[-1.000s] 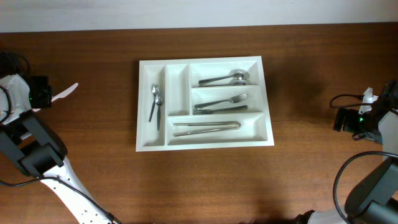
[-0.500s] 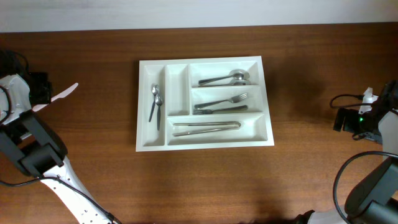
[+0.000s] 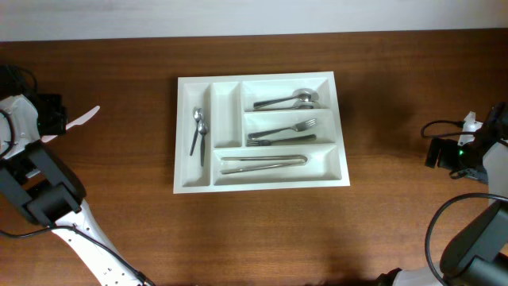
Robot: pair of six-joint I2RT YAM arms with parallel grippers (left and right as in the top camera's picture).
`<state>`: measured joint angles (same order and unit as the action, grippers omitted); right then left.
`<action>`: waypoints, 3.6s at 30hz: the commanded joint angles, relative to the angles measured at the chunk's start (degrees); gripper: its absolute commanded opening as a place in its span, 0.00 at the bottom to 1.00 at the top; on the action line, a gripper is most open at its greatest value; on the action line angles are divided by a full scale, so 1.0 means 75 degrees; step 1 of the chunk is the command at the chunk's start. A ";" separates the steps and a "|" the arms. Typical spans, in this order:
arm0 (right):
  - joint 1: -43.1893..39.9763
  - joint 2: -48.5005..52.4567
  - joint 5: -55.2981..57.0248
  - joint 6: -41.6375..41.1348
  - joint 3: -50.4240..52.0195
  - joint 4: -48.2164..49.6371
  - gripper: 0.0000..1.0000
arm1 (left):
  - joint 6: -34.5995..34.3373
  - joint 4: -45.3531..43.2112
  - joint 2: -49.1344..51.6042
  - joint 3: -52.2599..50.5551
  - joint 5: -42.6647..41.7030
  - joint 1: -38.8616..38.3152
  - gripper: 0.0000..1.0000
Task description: Pack container
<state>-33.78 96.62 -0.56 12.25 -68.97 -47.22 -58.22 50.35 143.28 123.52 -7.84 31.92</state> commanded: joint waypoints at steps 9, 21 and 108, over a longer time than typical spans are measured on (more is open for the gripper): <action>0.0000 0.0041 -0.0073 0.0023 -0.0003 0.0017 0.99 | 0.0122 0.0175 0.0032 -0.0087 0.0204 -0.0035 0.02; 0.0000 0.0041 -0.0073 0.0023 -0.0003 0.0017 0.99 | 0.0125 0.0175 0.0032 -0.0102 0.0399 -0.0035 0.02; 0.0000 0.0041 -0.0073 0.0023 -0.0003 0.0017 0.99 | 0.2005 0.2961 0.0006 -0.0326 0.1096 0.0697 0.02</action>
<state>-33.78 96.62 -0.56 12.23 -68.97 -47.22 -50.13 73.93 142.65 121.97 -2.66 37.10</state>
